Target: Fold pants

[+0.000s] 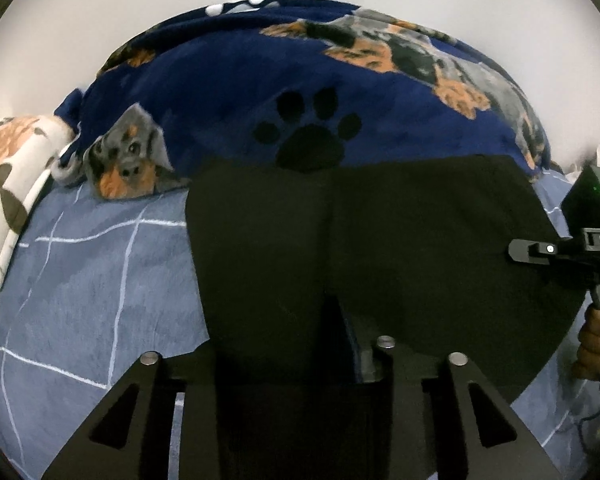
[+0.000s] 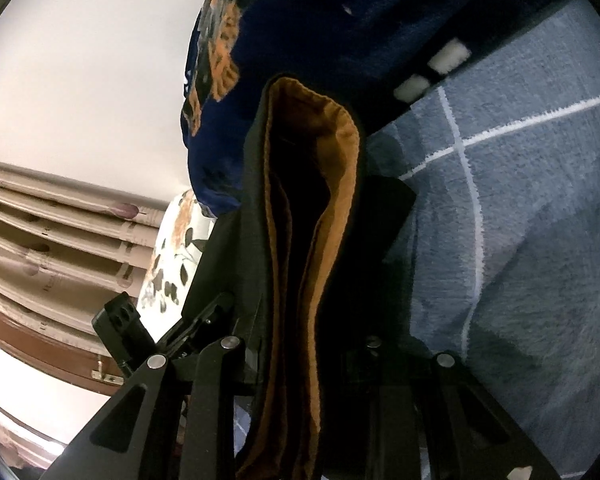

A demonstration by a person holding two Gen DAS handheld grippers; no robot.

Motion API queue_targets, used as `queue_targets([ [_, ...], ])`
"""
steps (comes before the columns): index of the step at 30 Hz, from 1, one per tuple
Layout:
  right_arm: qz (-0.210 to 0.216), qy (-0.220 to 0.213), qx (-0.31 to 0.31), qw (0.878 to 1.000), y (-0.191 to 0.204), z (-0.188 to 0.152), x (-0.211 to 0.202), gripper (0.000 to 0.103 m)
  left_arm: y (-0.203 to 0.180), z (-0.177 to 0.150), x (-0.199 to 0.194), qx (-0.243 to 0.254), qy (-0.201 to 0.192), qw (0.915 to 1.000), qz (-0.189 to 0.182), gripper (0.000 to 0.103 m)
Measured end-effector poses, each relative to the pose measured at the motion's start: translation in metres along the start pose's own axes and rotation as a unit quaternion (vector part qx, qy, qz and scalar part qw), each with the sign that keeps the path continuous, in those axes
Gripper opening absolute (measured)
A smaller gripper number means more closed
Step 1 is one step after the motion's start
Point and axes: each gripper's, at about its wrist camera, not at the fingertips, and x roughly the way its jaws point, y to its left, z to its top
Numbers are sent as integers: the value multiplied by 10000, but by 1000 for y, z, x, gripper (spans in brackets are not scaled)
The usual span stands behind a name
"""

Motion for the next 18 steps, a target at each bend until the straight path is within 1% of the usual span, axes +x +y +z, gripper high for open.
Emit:
queue_targets([
  [2,-133,-26,-73,9999,3,-2,0,26,5,-2,2,-171,-31,9998,58,48],
  [4,-260,-62,-161,9995,4,-3,1,26,12,-6,5,-333,-78,9993,135,64],
  [6,-523,-114,-390,9978,10,-6,3,27,18,-9,7,-481,-146,9986,149,70],
  [9,-633,-173,-482,9967,12,-8,3,28,24,-12,9,-616,-156,9979,115,75],
  [12,-716,-229,-566,9956,13,-10,2,28,27,-12,11,-709,-129,9973,160,81],
  [14,-787,-288,-626,9945,15,-12,1,29,30,-12,12,-784,-126,9967,153,84],
  [18,-805,-310,-644,9942,19,-11,4,29,30,-12,13,-812,-124,9962,290,90],
])
